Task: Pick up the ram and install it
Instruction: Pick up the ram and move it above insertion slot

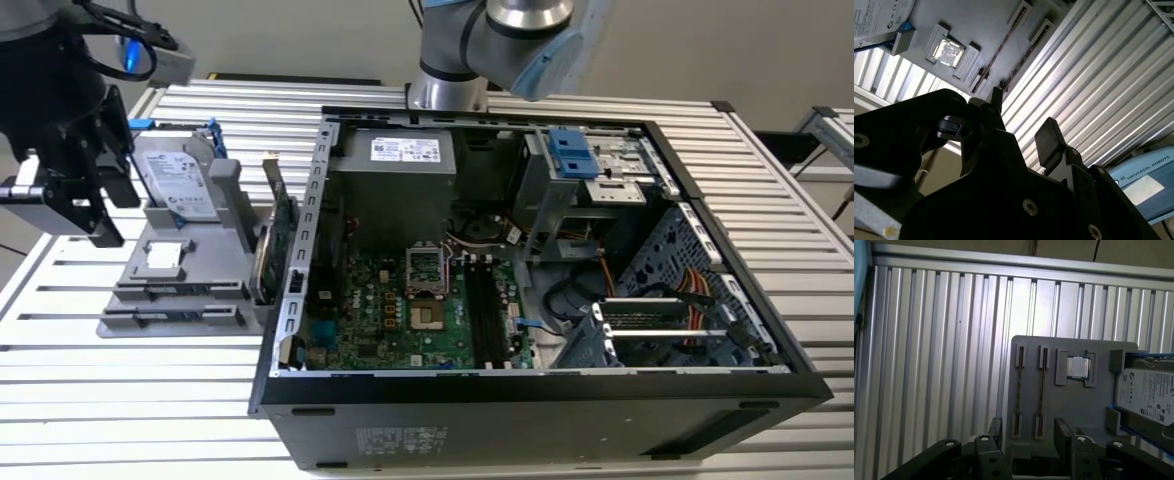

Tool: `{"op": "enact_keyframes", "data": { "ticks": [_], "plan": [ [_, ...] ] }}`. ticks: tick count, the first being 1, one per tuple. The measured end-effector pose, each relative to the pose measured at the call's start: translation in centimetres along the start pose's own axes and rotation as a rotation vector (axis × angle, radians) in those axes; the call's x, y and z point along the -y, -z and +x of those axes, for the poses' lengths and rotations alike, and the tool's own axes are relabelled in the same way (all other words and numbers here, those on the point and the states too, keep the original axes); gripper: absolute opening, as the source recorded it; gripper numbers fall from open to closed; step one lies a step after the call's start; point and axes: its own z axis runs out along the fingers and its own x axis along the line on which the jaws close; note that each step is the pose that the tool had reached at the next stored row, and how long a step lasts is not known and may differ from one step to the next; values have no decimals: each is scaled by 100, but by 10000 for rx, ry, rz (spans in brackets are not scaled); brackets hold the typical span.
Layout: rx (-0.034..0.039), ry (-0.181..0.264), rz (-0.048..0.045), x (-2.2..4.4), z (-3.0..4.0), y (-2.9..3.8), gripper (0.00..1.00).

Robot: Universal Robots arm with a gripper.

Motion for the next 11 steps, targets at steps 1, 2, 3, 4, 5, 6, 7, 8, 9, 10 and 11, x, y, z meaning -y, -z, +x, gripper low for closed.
{"op": "enact_keyframes", "data": {
  "ticks": [1, 2, 3, 4, 5, 6, 7, 8, 9, 10, 11],
  "plan": [
    [0, -1, 0, 1, 0, -7, 100],
    [1, -2, 0, 2, 0, -14, 100],
    [1, -4, 1, 3, 0, -21, 100],
    [0, -5, 0, 4, 0, -27, 100],
    [1, -6, 1, 5, 0, -34, 100],
    [1, -8, 1, 6, 0, -41, 100],
    [1, -9, 1, 7, 0, -48, 100],
    [1, -10, 0, 7, 0, -55, 100],
    [1, -11, 1, 8, 0, -62, 100],
    [2, -13, 1, 9, 0, -70, 100],
    [2, -13, 1, 10, 1, -77, 100]
  ]
}}
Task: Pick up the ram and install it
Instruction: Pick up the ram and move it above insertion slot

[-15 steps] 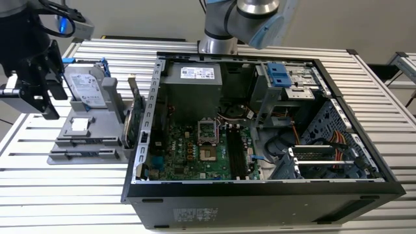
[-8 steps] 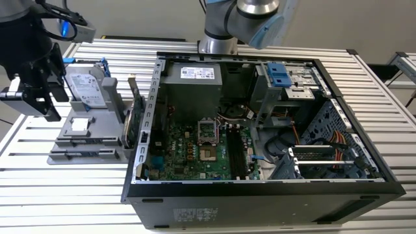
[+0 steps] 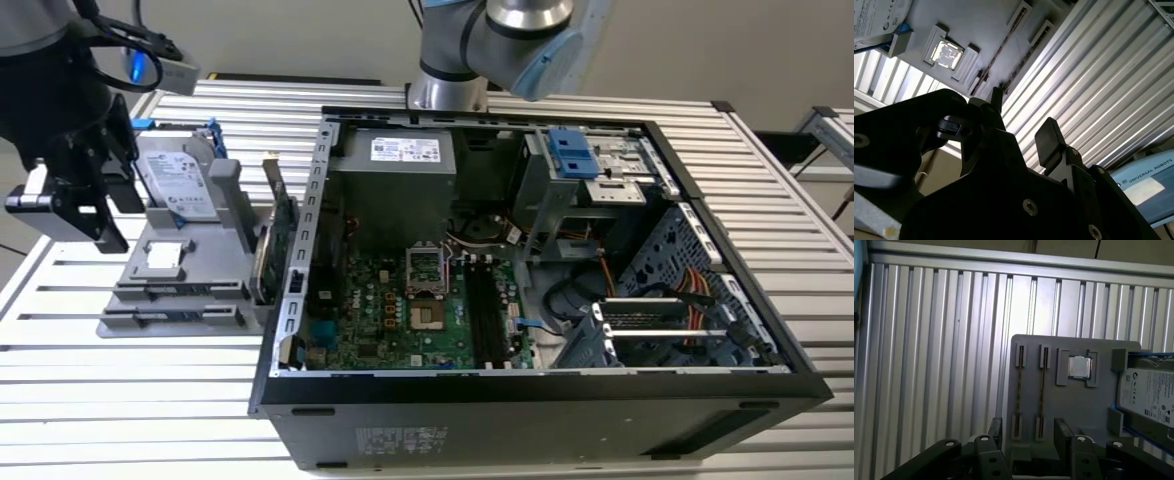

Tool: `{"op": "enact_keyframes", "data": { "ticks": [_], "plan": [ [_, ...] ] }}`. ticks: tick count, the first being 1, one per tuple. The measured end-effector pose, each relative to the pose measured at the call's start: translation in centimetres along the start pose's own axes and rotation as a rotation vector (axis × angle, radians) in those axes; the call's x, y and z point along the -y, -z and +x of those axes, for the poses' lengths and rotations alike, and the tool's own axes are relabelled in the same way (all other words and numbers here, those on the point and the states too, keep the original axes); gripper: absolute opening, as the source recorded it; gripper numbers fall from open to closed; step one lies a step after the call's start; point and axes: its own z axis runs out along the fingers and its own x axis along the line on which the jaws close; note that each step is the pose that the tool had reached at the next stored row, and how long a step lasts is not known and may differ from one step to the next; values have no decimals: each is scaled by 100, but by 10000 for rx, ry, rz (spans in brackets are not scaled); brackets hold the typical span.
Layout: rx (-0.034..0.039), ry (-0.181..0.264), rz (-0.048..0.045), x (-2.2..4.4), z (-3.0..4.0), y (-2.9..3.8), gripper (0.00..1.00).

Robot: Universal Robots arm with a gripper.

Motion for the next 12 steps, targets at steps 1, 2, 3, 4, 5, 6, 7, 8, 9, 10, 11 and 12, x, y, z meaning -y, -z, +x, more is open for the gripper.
{"op": "enact_keyframes", "data": {
  "ticks": [1, 2, 3, 4, 5, 6, 7, 8, 9, 10, 11, 12],
  "plan": [
    [0, -1, 0, 0, 0, -7, 100],
    [0, -3, 0, 1, 0, -15, 100],
    [0, -4, 0, 2, 0, -22, 100],
    [0, -5, 0, 3, 0, -30, 100],
    [0, -6, 0, 4, 0, -37, 100],
    [0, -7, -1, 4, 0, -43, 100],
    [0, -8, 0, 5, 0, -51, 100],
    [0, -10, -1, 5, 0, -59, 100],
    [0, -11, 0, 6, 0, -66, 100],
    [0, -11, 0, 7, 0, -74, 100],
    [0, -12, -1, 7, 0, -81, 100],
    [0, -13, 0, 8, 0, -89, 100]
  ]
}}
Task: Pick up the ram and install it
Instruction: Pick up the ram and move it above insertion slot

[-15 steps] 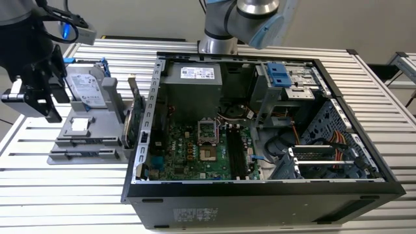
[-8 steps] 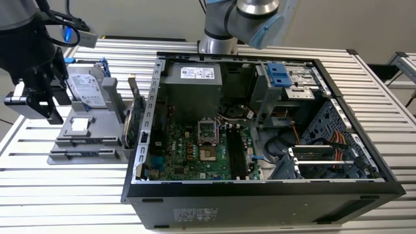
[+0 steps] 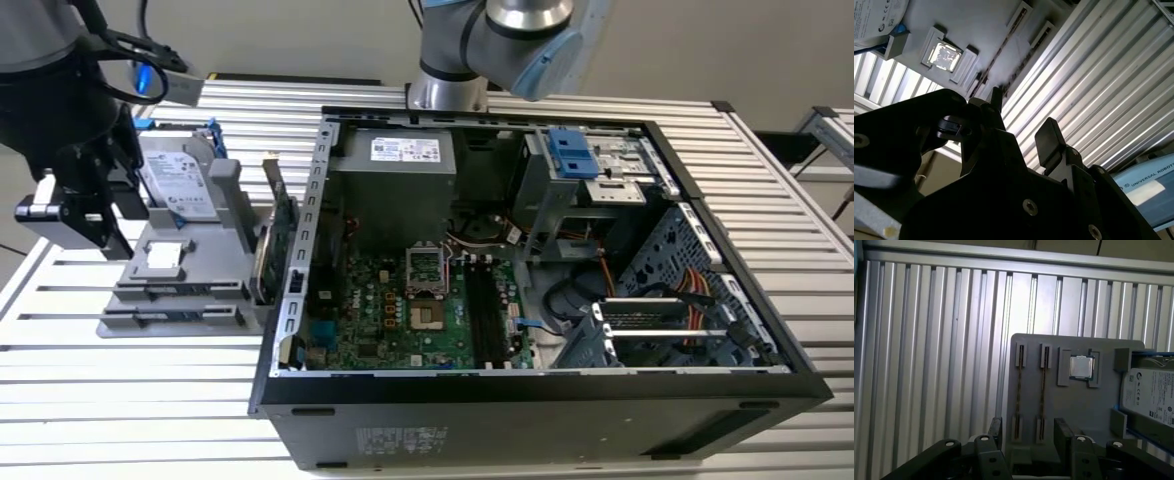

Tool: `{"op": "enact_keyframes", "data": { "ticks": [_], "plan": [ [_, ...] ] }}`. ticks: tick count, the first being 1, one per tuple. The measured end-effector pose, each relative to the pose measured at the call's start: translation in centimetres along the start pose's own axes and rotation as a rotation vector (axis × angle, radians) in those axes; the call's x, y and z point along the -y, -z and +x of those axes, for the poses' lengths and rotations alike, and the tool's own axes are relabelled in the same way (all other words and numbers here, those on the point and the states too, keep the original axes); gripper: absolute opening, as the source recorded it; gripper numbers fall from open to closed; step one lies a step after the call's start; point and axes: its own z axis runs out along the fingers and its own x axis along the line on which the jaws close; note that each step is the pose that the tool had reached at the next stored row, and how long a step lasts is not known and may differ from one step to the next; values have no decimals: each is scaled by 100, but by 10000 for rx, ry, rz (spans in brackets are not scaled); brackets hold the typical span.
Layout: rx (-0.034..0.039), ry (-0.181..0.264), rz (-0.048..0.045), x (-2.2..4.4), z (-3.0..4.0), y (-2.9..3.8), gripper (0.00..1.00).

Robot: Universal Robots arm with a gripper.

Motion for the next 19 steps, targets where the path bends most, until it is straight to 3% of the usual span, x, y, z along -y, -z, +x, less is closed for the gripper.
{"op": "enact_keyframes", "data": {
  "ticks": [19],
  "plan": [
    [-39, -47, -3, 6, 0, -118, 100]
  ]
}}
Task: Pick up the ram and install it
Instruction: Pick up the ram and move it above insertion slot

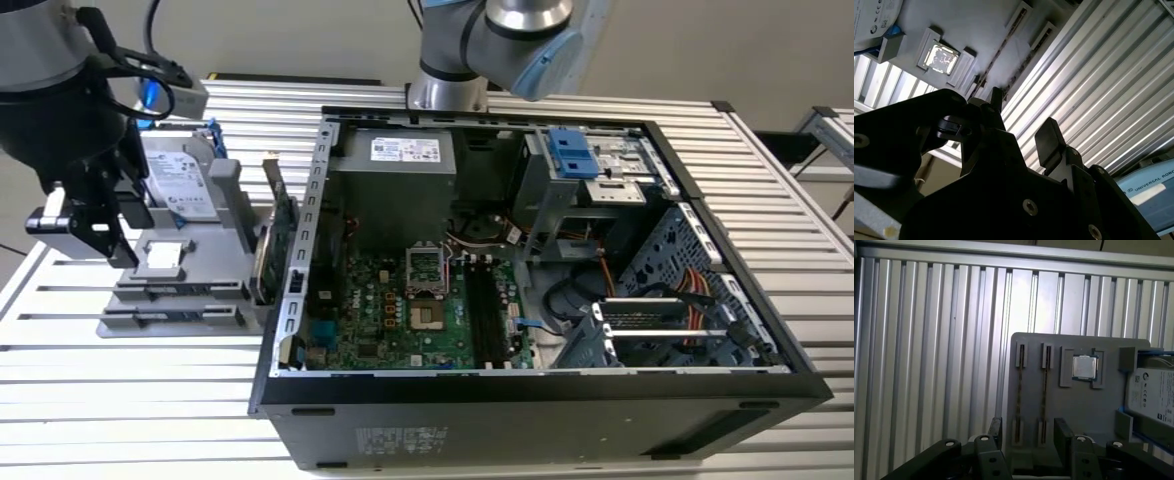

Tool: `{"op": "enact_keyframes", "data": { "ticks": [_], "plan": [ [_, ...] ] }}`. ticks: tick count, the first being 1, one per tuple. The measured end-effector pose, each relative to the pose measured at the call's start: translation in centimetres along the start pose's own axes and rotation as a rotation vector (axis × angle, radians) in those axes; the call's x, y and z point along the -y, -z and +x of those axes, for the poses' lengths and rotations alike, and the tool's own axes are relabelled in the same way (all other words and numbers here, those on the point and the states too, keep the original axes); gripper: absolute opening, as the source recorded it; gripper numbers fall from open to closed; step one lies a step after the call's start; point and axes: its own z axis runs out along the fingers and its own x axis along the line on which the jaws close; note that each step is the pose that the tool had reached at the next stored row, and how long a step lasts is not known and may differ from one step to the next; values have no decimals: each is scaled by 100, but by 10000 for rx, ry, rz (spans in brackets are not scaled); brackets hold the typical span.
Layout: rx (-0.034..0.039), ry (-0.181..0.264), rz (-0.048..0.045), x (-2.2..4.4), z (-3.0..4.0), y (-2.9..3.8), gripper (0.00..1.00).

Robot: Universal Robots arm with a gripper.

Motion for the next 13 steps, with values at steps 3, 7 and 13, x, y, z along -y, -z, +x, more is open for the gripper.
{"op": "enact_keyframes", "data": {
  "ticks": [3, 7, 13],
  "plan": [
    [-12, -9, -1, 1, 0, -15, 100],
    [-18, -18, -1, 2, 0, -32, 100],
    [-26, -29, -3, 4, 0, -61, 100]
  ]
}}
